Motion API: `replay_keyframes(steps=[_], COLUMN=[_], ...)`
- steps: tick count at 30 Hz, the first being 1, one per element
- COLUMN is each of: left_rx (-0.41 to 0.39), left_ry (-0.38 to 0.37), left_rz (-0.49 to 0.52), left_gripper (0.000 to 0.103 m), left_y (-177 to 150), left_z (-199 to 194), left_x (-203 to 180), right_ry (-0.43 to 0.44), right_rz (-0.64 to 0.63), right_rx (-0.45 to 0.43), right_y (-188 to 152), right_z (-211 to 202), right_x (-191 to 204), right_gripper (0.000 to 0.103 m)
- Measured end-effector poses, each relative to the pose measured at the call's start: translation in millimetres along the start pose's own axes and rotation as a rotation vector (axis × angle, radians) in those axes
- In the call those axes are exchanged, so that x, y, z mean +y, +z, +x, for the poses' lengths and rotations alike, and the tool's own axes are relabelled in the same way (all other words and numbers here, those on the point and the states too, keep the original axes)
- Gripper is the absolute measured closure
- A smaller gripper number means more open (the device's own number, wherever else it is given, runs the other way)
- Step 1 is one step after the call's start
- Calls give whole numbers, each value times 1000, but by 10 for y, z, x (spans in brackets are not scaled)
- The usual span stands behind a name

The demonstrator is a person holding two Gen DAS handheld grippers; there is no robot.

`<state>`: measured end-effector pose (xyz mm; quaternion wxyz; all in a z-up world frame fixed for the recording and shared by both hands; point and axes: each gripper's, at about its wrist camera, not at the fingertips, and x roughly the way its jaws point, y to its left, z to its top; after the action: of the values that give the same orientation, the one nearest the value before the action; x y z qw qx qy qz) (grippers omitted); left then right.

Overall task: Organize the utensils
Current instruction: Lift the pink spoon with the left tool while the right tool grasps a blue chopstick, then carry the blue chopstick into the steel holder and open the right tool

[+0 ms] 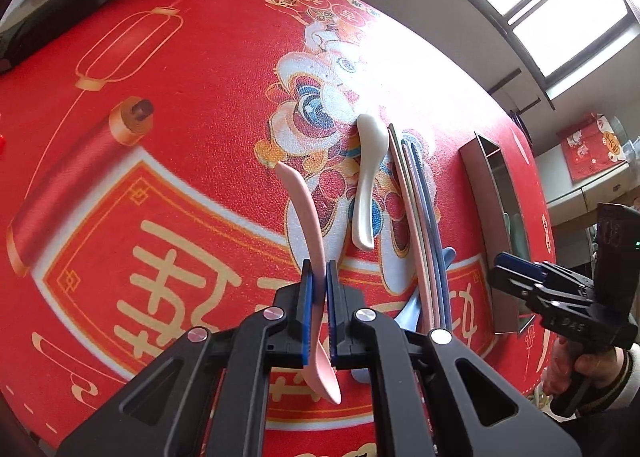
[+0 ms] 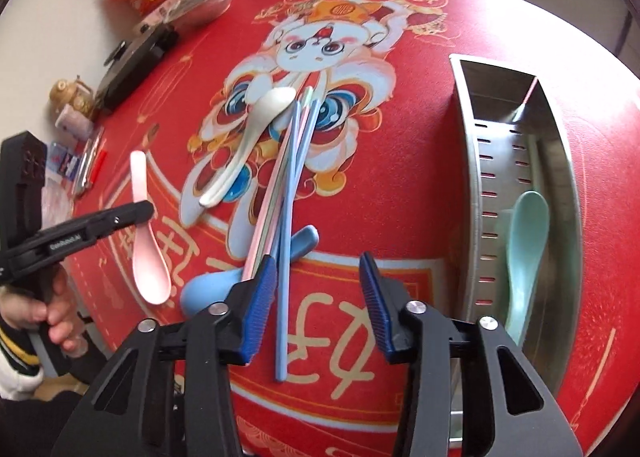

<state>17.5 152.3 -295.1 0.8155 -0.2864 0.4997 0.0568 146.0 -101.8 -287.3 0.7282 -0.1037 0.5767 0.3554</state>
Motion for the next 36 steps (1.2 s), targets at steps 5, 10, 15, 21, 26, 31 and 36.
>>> replay_keyframes(steps=[5, 10, 15, 21, 26, 31, 36], left_rx=[2, 1, -7, -12, -7, -5, -5], left_ry=[-34, -46, -49, -57, -67, -80, -95], left_rz=[-18, -23, -19, 1, 32, 82, 111], left_gripper=[97, 97, 97, 97, 97, 97, 97], left_y=[-85, -144, -157, -129, -80, -30, 12], left_z=[-26, -49, -102, -152, -139, -119, -105], left_x=[10, 13, 3, -58, -166, -335, -471], right_ry=[15, 22, 17, 62, 113, 156, 165], right_rz=[-16, -19, -11, 38, 82, 140, 227], right_rx=[63, 79, 100, 80, 24, -56, -203], right_y=[-55, -68, -87, -97, -137, -164, -190], right_z=[255, 332, 444, 464, 311, 90, -247], right_x=[101, 167, 186, 126, 23, -98, -354], right_gripper=[79, 81, 86, 96, 96, 96, 96])
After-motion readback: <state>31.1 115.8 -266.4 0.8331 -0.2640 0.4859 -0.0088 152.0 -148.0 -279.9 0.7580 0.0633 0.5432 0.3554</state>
